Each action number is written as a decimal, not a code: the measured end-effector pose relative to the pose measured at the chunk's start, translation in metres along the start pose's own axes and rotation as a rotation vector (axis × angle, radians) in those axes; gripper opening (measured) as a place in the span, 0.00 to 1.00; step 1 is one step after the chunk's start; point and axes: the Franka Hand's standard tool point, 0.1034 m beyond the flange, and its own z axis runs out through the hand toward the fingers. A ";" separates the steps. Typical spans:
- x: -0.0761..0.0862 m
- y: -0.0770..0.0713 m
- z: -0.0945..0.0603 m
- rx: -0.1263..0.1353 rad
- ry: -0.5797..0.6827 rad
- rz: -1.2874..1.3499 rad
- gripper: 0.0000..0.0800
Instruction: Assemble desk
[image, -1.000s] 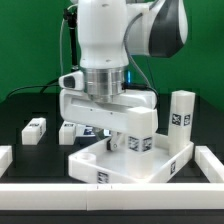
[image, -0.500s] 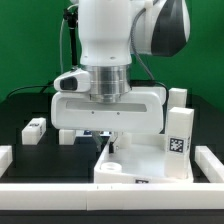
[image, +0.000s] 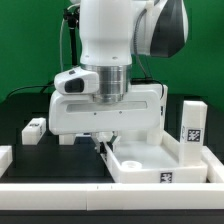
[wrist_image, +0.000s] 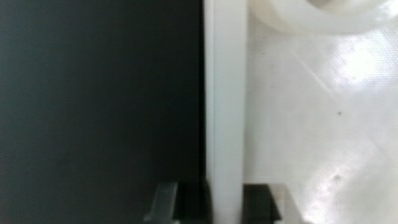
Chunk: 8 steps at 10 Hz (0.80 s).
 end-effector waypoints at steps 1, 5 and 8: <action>0.009 -0.002 -0.001 -0.007 0.006 -0.029 0.08; 0.013 0.010 0.002 -0.063 0.032 -0.221 0.08; 0.016 0.016 -0.001 -0.090 0.027 -0.406 0.08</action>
Offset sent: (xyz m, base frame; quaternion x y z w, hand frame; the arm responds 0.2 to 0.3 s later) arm -0.0151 -0.0042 -0.0181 -0.0263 0.0424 -0.2279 0.9724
